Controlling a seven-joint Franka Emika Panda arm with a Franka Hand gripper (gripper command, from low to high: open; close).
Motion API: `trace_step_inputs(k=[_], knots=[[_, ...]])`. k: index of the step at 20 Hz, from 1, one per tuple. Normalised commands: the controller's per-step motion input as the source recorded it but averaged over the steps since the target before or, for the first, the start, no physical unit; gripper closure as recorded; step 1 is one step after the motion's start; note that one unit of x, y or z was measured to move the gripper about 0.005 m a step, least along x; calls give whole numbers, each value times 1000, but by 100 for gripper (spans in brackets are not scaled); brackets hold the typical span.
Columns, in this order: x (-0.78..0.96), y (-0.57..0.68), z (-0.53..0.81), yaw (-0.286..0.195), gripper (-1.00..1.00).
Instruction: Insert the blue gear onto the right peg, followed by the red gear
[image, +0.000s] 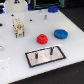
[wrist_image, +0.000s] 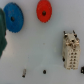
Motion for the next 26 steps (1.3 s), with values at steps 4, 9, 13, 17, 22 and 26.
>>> trace_step_inputs(k=[4,9,13,17,22,26], knots=[[-500,629,-3,0,-100],[-404,601,-40,0,-100],[-196,541,-209,0,-100],[-95,472,-338,0,-100],[-65,412,-404,0,-100],[-58,309,-498,0,-100]])
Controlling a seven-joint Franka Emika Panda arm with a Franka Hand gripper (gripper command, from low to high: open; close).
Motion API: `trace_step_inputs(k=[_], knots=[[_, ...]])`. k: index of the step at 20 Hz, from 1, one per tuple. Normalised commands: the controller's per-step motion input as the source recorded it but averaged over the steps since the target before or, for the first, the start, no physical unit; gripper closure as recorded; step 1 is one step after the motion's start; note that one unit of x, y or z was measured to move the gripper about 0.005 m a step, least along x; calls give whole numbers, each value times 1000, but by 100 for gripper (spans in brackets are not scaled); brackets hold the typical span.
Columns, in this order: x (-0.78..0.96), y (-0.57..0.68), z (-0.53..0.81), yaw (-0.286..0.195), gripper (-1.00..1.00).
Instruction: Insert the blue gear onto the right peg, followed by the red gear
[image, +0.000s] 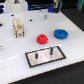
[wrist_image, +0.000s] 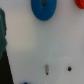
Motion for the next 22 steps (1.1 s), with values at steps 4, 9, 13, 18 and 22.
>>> trace_step_inputs(k=[4,9,13,18,22], knots=[[-100,178,-565,0,-100],[-196,78,-578,0,-100],[-289,-21,-545,0,-100],[-275,-97,-493,0,-100],[-288,-131,-413,0,-100]])
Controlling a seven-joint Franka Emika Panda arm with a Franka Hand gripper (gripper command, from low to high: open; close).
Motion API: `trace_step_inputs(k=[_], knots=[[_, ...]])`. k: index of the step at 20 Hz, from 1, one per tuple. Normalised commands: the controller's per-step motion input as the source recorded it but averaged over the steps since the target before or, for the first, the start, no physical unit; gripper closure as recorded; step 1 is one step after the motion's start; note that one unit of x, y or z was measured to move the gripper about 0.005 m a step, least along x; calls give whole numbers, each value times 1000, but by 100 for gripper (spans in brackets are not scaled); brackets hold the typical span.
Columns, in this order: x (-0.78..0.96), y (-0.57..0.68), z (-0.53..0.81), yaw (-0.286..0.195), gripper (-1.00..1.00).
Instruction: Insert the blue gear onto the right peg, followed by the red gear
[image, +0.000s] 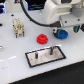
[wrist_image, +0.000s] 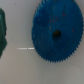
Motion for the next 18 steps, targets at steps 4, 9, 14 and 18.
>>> trace_step_inputs(k=[4,9,14,18], knots=[[-334,-18,-316,0,-100],[-186,-54,-93,0,100],[-304,-48,-111,0,100],[-329,-9,-93,0,100]])
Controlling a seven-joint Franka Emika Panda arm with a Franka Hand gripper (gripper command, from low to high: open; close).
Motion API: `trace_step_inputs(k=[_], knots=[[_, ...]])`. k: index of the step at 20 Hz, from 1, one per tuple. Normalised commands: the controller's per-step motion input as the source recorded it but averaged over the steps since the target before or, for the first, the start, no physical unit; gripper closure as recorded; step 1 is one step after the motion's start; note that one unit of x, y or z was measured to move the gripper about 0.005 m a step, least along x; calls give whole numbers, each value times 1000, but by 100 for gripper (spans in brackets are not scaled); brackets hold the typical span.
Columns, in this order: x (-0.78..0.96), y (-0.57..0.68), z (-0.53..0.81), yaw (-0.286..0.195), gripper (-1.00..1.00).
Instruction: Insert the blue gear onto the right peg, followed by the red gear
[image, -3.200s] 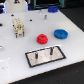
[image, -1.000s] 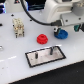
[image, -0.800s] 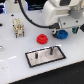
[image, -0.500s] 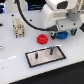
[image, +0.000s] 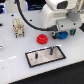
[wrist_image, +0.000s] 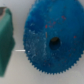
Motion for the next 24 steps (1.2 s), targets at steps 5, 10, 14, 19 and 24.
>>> trace_step_inputs(k=[5,10,14,19,24], knots=[[-130,-45,81,0,100],[157,-55,327,0,100],[322,-106,399,0,100],[405,-253,353,0,100],[511,-335,364,0,100]])
